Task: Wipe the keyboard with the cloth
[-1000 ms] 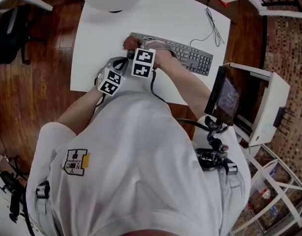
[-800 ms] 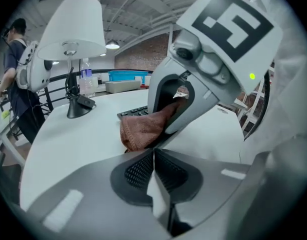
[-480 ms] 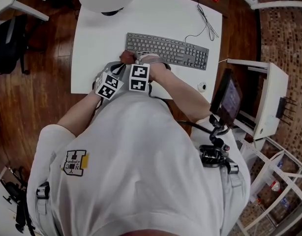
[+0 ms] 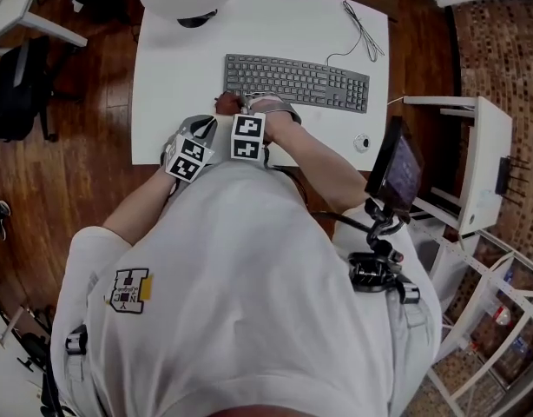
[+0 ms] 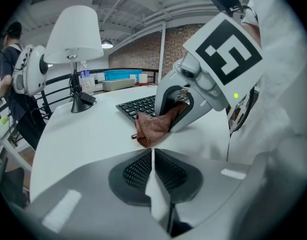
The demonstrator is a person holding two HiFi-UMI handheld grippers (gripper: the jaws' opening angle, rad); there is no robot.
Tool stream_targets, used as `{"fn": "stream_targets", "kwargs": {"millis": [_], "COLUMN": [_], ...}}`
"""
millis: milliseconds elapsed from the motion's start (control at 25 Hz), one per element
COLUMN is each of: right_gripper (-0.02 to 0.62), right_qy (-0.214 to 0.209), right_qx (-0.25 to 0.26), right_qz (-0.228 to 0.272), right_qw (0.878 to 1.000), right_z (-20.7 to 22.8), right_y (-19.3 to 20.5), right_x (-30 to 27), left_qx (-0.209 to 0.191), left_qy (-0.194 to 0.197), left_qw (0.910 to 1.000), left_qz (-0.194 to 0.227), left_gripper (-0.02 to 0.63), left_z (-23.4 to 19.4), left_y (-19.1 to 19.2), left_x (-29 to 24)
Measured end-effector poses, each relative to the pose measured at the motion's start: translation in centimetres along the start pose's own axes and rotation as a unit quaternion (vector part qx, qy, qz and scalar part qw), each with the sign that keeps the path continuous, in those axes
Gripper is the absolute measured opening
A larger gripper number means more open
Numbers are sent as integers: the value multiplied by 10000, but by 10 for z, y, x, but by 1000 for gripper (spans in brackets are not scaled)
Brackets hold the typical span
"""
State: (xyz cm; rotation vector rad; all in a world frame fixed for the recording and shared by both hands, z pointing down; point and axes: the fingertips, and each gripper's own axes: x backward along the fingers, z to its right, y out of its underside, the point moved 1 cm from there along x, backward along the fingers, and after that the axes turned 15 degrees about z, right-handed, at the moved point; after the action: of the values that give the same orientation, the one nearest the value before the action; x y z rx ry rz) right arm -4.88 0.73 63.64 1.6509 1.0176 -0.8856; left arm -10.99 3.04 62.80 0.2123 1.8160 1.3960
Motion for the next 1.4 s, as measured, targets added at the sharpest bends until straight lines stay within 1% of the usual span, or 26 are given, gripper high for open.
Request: {"fn": "stream_targets", "kwargs": {"millis": [120,200,240,280,320,360,440,480,520,600,640,680,720,760,800,960,1080,1280,1400], "right_gripper": [110,137,179,240,302,330,329,293,219,61,9,2,0,0,0,0,0,0,0], "right_qy": [181,350,454,580,743,955,1468,1697,1868,2039,2051,2023,1985,1963,1967,2110,2216,2235,2164], "right_qx": [-167,-378,-526,-711,-935,-1188,-1728,-2030,-2382,-3229,-3663,-4044,-4336,-4531,-4644,-4725,-4754,-4545,-4558], "right_qz": [87,163,209,268,346,445,661,755,840,969,995,1002,998,986,968,992,1083,1106,1133], "right_qw": [9997,9985,9974,9954,9922,9873,9717,9614,9494,9191,9021,8863,8733,8640,8581,8500,8445,8551,8559], "right_z": [1,2,3,4,6,7,8,7,3,-13,-23,-34,-43,-49,-53,-52,-47,-52,-51], "right_y": [0,-1,0,0,1,2,5,8,10,16,18,19,19,17,16,14,16,19,24], "right_x": [2,4,6,9,14,20,37,45,51,61,63,64,63,60,56,52,60,59,59], "left_qx": [-74,-117,-138,-155,-161,-160,-140,-130,-129,-147,-161,-176,-192,-214,-243,-328,-407,-463,-391], "left_qy": [57,111,142,178,218,261,317,321,317,342,386,442,497,544,582,686,743,686,596], "left_qw": [10000,9999,9998,9997,9996,9995,9994,9993,9993,9990,9988,9985,9981,9977,9972,9958,9952,9954,9967], "left_qz": [20,47,71,91,96,94,97,114,148,228,259,287,318,355,396,507,487,480,396], "left_gripper": [2,2,2,2,2,2,2,2,2,2,2,2,2,2,2,2,2,2,2], "left_z": [-1,-2,-2,-3,-2,-2,-2,-4,-5,-5,-4,-3,-2,-2,-3,-2,4,4,2], "left_y": [1,1,1,2,3,4,8,9,9,8,7,5,5,6,8,8,2,4,2], "left_x": [5,9,10,11,12,14,17,19,21,24,26,28,29,31,31,31,30,29,27]}}
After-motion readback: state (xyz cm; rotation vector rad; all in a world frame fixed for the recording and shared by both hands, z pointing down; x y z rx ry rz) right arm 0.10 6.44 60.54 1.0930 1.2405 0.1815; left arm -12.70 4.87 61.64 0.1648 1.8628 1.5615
